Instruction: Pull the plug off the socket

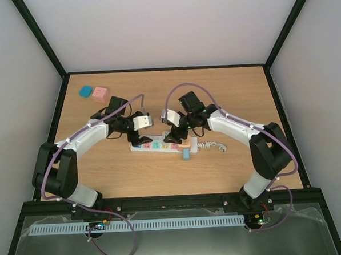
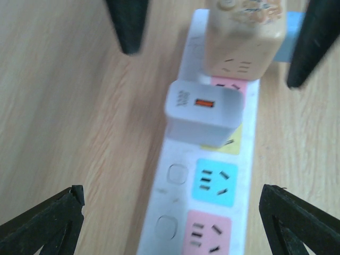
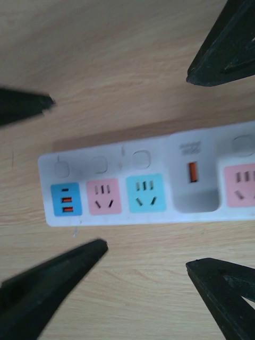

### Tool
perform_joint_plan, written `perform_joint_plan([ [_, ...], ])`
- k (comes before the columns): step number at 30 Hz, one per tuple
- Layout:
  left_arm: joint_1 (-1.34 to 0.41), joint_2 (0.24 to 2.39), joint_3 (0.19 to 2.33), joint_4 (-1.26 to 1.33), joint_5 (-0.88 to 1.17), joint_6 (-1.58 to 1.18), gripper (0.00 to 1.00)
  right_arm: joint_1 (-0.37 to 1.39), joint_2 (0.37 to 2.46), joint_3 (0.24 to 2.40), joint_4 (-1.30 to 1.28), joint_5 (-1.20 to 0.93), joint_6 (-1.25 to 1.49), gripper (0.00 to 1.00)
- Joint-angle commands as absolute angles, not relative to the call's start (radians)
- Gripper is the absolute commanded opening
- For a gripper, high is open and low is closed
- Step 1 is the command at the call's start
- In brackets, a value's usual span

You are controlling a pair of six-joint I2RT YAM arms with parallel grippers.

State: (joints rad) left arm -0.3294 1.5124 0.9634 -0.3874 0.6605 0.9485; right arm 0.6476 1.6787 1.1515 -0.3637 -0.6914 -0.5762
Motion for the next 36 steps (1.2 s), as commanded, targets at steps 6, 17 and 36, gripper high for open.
perform_joint_plan([
  [6, -0.413, 1.581, 0.986, -0.355, 0.757, 0.913, 0.92, 0.528, 1.539, 1.09, -0.562, -0.684, -0.713, 0.87],
  [17, -0.456, 1.69, 1.047, -0.312, 0.796, 0.872, 0.89, 0.516, 1.603, 1.066, -0.59, -0.712, -0.755, 0.84],
  [36, -0.498, 1.772, 1.063, -0.256, 0.795, 0.871, 0.8, 0.52, 1.651, 1.038, -0.567, -0.702, -0.774, 0.67],
])
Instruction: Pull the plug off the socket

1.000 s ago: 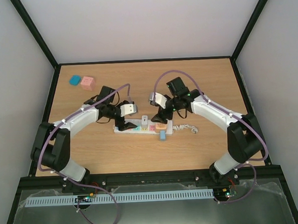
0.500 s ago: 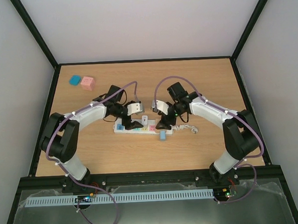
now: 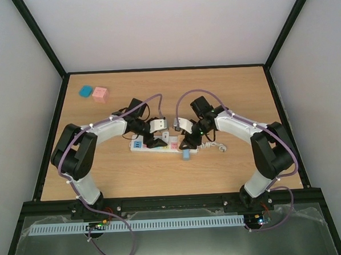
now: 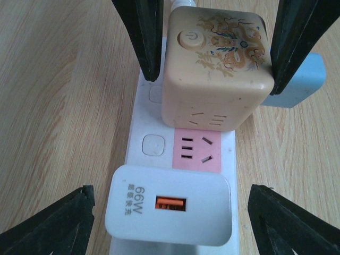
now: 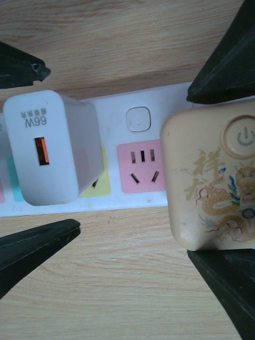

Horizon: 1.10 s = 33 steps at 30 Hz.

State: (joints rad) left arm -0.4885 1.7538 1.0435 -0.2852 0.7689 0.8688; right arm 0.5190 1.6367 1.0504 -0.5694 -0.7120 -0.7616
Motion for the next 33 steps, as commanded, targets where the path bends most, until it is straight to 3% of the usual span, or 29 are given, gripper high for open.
perform_joint_plan([
  [1, -0.499, 1.772, 1.063, -0.254, 0.796, 0.869, 0.77, 0.52, 1.652, 1.036, -0.561, -0.7, -0.77, 0.66],
  [8, -0.5, 1.758, 1.069, -0.259, 0.803, 0.877, 0.57, 0.52, 1.65, 1.026, -0.548, -0.695, -0.765, 0.52],
  [15, -0.5, 1.717, 1.069, -0.257, 0.865, 0.856, 0.47, 0.52, 1.657, 1.016, -0.537, -0.69, -0.767, 0.41],
  [33, -0.485, 1.673, 1.128, -0.318, 0.945, 0.84, 0.43, 0.521, 1.658, 1.004, -0.517, -0.678, -0.758, 0.35],
])
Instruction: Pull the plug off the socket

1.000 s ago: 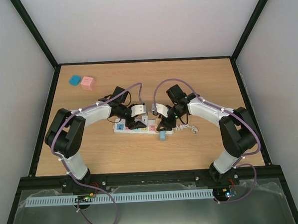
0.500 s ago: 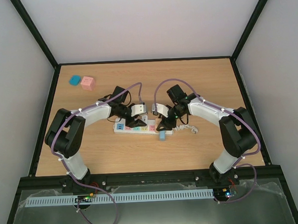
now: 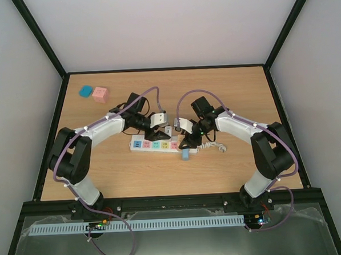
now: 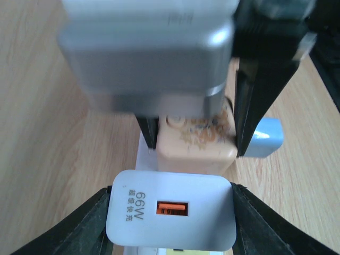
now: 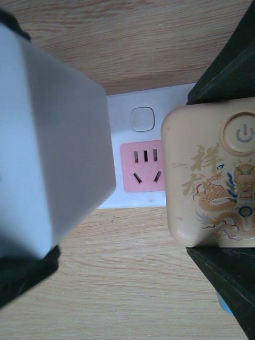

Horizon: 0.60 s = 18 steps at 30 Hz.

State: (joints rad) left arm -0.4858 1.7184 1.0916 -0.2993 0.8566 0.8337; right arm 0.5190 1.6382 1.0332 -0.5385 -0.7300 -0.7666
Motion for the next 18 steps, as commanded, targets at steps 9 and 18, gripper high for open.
perform_joint_plan([
  [9, -0.427, 1.617, 1.163, -0.406, 0.902, 0.858, 0.42, 0.522, 1.653, 0.998, -0.501, -0.678, -0.749, 0.35],
  [18, -0.303, 1.559, 1.252, -0.586, 0.633, 0.972, 0.42, 0.525, 1.645, 0.996, -0.49, -0.672, -0.745, 0.36],
])
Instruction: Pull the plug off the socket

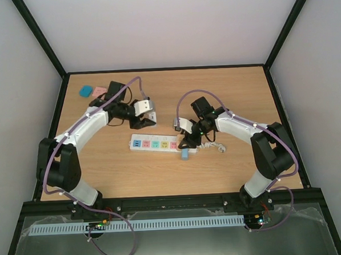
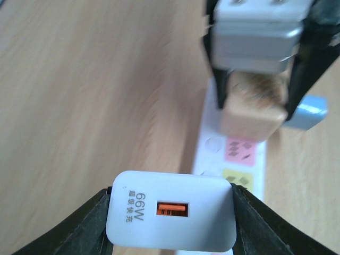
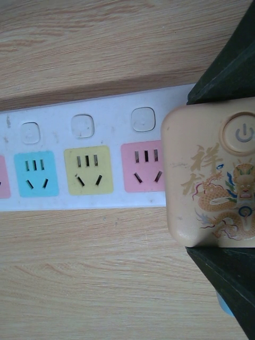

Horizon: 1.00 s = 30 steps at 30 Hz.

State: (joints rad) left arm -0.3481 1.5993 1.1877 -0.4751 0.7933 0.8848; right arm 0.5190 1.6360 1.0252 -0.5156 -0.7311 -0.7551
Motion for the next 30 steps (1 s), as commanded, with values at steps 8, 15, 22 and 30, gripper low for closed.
perform_joint_plan([
  [8, -0.166, 1.553, 1.375, -0.73, 0.371, 1.169, 0.42, 0.532, 1.632, 0.994, -0.477, -0.675, -0.737, 0.36],
  [15, -0.072, 1.598, 1.443, -0.798, 0.156, 1.3, 0.42, 0.54, 1.634, 0.999, -0.477, -0.673, -0.733, 0.36],
  [22, 0.065, 1.724, 1.496, -0.76, 0.006, 1.432, 0.42, 0.544, 1.633, 1.0, -0.474, -0.665, -0.73, 0.36],
  [30, 0.132, 1.875, 1.541, -0.66, -0.105, 1.501, 0.43, 0.545, 1.632, 1.006, -0.468, -0.658, -0.721, 0.36],
])
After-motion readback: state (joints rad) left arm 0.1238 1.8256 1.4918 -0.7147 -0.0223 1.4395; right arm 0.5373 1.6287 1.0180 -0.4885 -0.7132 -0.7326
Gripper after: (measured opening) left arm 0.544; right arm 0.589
